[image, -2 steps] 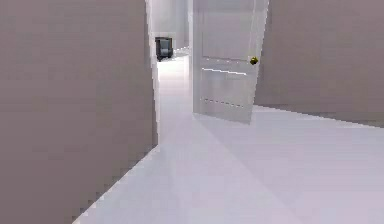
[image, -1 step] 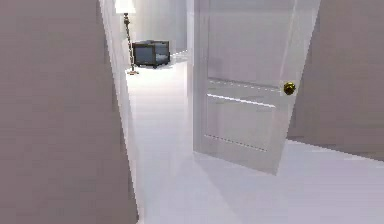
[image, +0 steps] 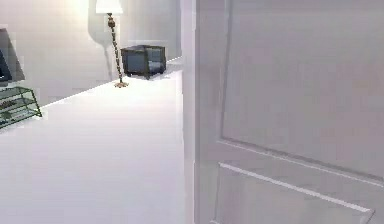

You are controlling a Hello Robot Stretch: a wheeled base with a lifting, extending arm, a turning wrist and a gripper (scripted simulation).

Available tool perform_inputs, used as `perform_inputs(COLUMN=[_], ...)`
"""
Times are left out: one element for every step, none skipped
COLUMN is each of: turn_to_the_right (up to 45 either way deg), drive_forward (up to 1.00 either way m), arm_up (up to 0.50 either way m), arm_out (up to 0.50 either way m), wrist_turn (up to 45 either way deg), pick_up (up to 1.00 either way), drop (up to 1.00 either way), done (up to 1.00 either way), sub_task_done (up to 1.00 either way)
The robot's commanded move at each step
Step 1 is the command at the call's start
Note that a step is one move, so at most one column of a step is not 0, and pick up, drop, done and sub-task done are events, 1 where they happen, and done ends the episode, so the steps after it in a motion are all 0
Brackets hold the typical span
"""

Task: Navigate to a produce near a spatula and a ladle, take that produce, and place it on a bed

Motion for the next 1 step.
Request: perform_inputs(turn_to_the_right=[3.0], drive_forward=[0.00], arm_up=[0.00], arm_out=[0.00], wrist_turn=[0.0], pick_up=[0.00], drop=[0.00], done=[0.00], sub_task_done=[0.00])
